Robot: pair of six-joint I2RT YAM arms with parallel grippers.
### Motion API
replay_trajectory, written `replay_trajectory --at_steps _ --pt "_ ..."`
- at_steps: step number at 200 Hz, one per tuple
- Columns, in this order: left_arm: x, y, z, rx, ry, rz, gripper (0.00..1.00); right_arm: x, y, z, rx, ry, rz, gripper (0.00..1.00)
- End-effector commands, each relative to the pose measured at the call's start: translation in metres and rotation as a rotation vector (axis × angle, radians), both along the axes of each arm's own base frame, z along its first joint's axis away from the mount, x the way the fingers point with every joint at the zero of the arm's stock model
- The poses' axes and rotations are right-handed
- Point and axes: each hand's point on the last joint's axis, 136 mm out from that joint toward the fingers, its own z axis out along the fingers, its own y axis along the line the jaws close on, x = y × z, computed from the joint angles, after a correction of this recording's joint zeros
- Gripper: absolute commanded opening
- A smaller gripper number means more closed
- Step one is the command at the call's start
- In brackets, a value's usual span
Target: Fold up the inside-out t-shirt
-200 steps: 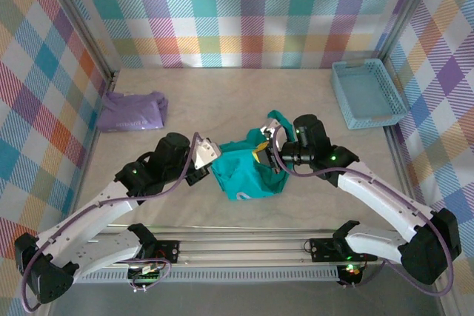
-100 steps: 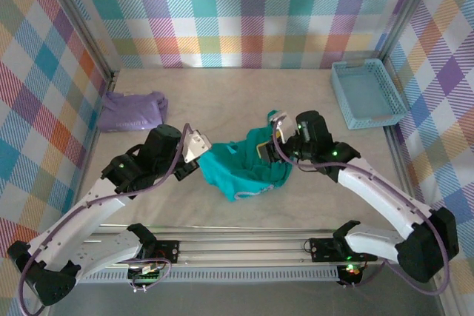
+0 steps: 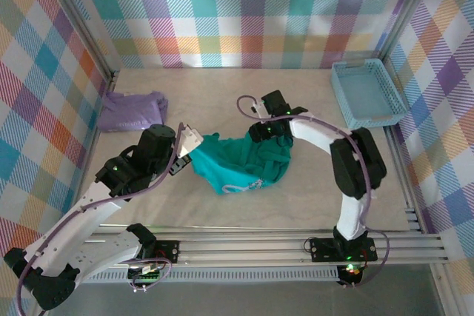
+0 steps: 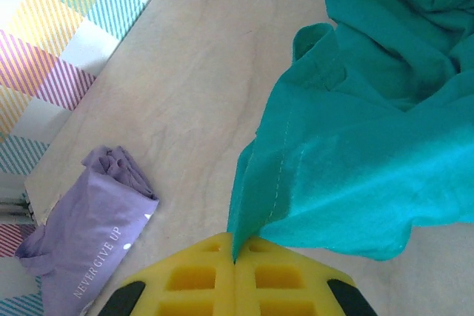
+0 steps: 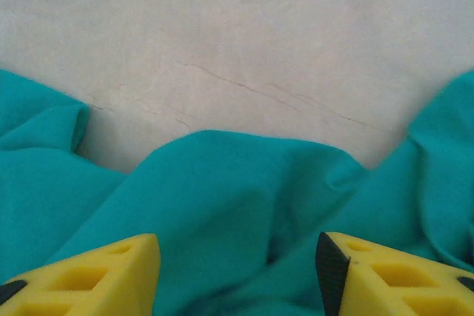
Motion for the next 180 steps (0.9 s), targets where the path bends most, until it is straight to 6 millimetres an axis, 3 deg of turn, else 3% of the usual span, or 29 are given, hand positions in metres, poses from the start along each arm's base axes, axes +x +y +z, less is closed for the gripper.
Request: replay_trajectory --at_steps 1,19,33,45,56,75,91,112,148,180 --pt "0.004 0.006 0.002 -0.005 -0.027 0.029 0.00 -0.008 0.022 -0.016 0.047 0.104 0.060 0.59" --pt "0.007 0.008 0.004 -0.013 -0.040 0.043 0.00 -0.007 0.034 -0.025 0.086 0.161 0.076 0.51" --pt "0.011 0.011 0.010 -0.037 -0.061 0.068 0.00 -0.002 0.033 -0.022 0.093 0.159 0.070 0.23" --pt "0.015 0.013 0.020 -0.077 -0.092 0.096 0.00 0.007 0.023 0.000 0.098 0.098 0.042 0.07" --pt "0.019 0.016 0.031 -0.125 -0.124 0.123 0.00 0.013 0.008 0.035 0.121 0.011 0.009 0.00" --pt "0.025 0.021 0.059 -0.233 -0.187 0.166 0.00 0.015 -0.025 0.104 0.154 -0.155 -0.052 0.00" --pt "0.029 0.027 0.085 -0.328 -0.243 0.192 0.00 0.005 -0.051 0.155 0.174 -0.281 -0.094 0.00" --pt "0.033 0.038 0.119 -0.422 -0.321 0.223 0.00 -0.016 -0.073 0.199 0.184 -0.395 -0.124 0.00" --pt "0.035 0.055 0.156 -0.474 -0.417 0.263 0.00 -0.041 -0.090 0.227 0.210 -0.466 -0.160 0.00" --pt "0.031 0.052 0.145 -0.476 -0.371 0.248 0.00 -0.041 -0.093 0.206 0.193 -0.416 -0.194 0.00"
